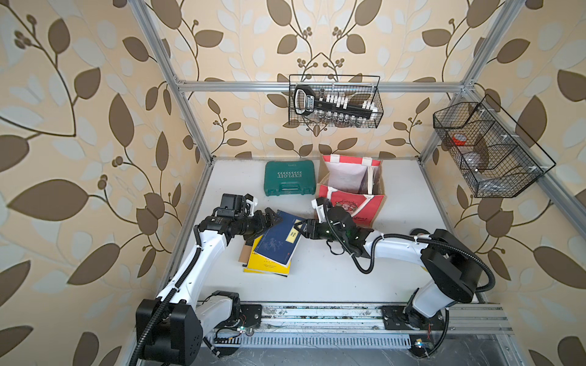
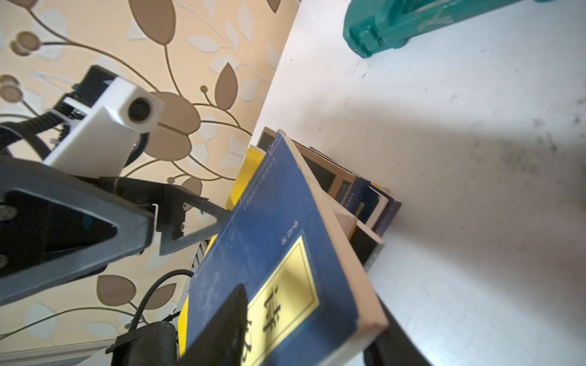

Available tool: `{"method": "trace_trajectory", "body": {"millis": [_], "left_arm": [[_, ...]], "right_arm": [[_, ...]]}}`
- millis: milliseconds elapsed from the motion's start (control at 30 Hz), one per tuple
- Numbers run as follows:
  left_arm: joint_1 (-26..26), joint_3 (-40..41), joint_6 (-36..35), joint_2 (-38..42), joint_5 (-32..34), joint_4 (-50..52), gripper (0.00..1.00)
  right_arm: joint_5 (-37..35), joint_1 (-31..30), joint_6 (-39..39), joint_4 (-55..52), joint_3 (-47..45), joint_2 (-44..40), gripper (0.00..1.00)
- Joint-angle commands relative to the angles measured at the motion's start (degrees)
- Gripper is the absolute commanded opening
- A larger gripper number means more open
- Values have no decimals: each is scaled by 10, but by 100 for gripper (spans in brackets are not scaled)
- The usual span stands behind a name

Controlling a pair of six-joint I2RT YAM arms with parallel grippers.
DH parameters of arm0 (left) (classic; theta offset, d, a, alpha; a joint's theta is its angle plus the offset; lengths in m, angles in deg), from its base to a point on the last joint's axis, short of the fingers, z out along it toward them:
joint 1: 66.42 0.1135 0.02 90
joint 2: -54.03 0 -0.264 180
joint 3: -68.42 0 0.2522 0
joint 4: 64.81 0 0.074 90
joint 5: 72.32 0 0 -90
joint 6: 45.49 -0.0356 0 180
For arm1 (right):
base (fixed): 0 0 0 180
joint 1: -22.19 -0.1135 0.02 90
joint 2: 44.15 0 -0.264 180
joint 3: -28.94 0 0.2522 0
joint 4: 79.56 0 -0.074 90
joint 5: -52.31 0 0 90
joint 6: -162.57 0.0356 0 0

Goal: Put the books into the canvas bag
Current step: Pick up the book from the book.

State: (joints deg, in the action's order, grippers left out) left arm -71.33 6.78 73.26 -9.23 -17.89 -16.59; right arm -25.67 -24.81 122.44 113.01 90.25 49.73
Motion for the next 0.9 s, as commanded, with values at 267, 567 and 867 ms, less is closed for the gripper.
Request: {"method": "trace_trajectory", "body": {"millis": [267,567,867], "left_arm": [[-4,14,3,-16,12,34,99],[-4,-43,-49,36,-92,34,99],[-5,-26,9,75,-237,-96,99]], "right_arm": [[-6,-6,-36,16,16,-19,0],[-58,-21,-87,23,-18,-158,0],[-120,-7,-58,12,-49,-303,0]]}}
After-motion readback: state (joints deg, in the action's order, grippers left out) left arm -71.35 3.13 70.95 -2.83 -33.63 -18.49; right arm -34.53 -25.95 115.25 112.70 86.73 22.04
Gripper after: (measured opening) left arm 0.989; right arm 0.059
